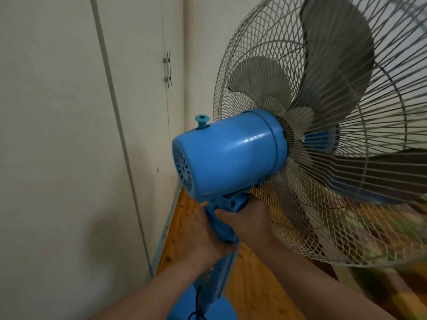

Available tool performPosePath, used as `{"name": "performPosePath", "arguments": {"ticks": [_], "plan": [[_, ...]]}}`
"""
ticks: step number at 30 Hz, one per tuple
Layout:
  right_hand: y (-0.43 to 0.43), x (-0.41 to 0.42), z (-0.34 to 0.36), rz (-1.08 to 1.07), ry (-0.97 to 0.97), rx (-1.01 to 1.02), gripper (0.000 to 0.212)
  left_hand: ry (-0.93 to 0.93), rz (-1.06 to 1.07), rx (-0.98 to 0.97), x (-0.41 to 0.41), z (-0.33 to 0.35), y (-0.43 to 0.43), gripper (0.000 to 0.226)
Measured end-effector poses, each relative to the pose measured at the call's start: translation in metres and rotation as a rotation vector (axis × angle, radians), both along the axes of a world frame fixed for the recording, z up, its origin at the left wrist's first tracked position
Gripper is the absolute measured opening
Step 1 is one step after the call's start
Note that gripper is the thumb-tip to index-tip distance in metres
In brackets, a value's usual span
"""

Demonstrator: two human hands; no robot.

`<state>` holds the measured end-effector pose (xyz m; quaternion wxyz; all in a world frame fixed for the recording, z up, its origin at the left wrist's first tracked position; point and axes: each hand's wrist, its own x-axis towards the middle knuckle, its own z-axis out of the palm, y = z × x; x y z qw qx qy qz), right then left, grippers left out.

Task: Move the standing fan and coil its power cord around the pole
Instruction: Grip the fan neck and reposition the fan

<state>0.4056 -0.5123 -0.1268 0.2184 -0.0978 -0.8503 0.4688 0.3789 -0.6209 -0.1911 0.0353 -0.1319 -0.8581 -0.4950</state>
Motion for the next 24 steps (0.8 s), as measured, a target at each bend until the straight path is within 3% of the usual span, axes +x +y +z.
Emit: {"name": "performPosePath", "arguments": {"ticks": [7, 12, 19, 24], "plan": [[0.031, -0.099, 0.011, 0.034, -0.096, 0.001, 0.025, 0.099, -0.04, 0.051, -0.086, 0.02, 0.031, 0.086], [0.047, -0.162, 0.016, 0.034, -0.132, 0.014, 0.025, 0.016, -0.024, 0.028, -0.149, 0.024, 0.047, 0.074], [0.075, -0.257, 0.008, 0.03, -0.146, 0.025, 0.027, 0.093, -0.025, 0.08, -0.249, 0.014, 0.076, 0.09], [0.092, -0.334, 0.012, 0.022, -0.138, 0.044, 0.025, 0.074, 0.006, 0.048, -0.33, 0.009, 0.093, 0.09]]}}
